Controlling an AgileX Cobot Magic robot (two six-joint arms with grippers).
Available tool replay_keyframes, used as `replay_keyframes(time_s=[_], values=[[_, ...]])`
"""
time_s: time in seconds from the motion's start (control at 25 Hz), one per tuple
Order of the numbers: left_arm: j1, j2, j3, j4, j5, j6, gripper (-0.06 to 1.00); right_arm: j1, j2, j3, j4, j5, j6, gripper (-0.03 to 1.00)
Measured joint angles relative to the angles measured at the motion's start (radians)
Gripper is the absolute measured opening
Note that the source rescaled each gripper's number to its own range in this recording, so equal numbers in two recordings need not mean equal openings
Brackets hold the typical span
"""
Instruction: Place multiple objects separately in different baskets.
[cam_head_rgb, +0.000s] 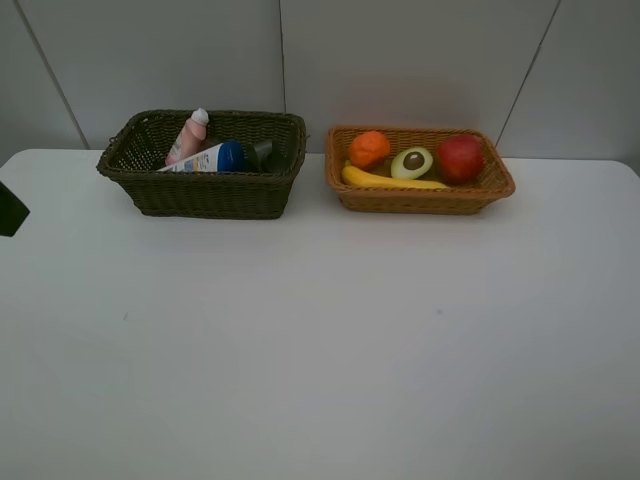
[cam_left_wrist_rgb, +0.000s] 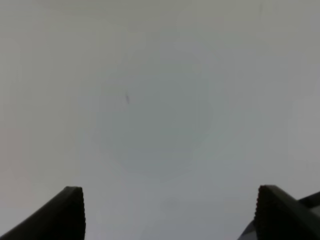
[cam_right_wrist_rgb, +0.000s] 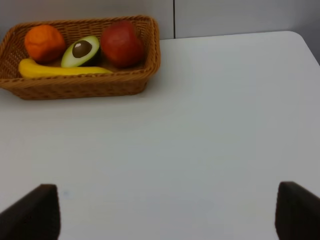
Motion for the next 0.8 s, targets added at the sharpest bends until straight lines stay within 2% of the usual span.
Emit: replay_keyframes(time_s=[0.4,0.8], values=[[0.000,-0.384,0.261,0.018,-0.014,-0.031,0.90,0.000,0.000,0.000,0.000,0.000,0.000,0.85],[0.000,-0.630,0.481,0.019,-0.135,-0.031,0.90,0.000,0.000,0.000,0.000,0.000,0.000,0.85]])
